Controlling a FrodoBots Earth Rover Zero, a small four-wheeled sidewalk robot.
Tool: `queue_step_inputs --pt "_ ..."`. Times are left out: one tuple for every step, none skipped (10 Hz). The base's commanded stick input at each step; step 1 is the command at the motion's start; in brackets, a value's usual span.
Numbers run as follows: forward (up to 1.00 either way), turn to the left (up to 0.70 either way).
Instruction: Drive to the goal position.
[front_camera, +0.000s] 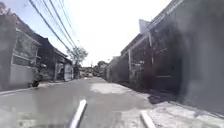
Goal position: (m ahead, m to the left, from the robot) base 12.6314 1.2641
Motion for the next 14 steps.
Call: queue_step_inputs --pt "1.00 0.00" --pt "1.00 0.00" --pt "1.00 0.00" --pt "1.00 0.00" --pt "1.00 0.00" --pt "1.00 0.00" --pt "1.00 0.00" --pt "1.00 -0.21" --pt "1.00 -0.40" --pt "1.00 -0.27" --pt "1.00 -0.02" --pt "1.00 0.00" --pt "1.00 0.00" --pt "1.00 0.00"
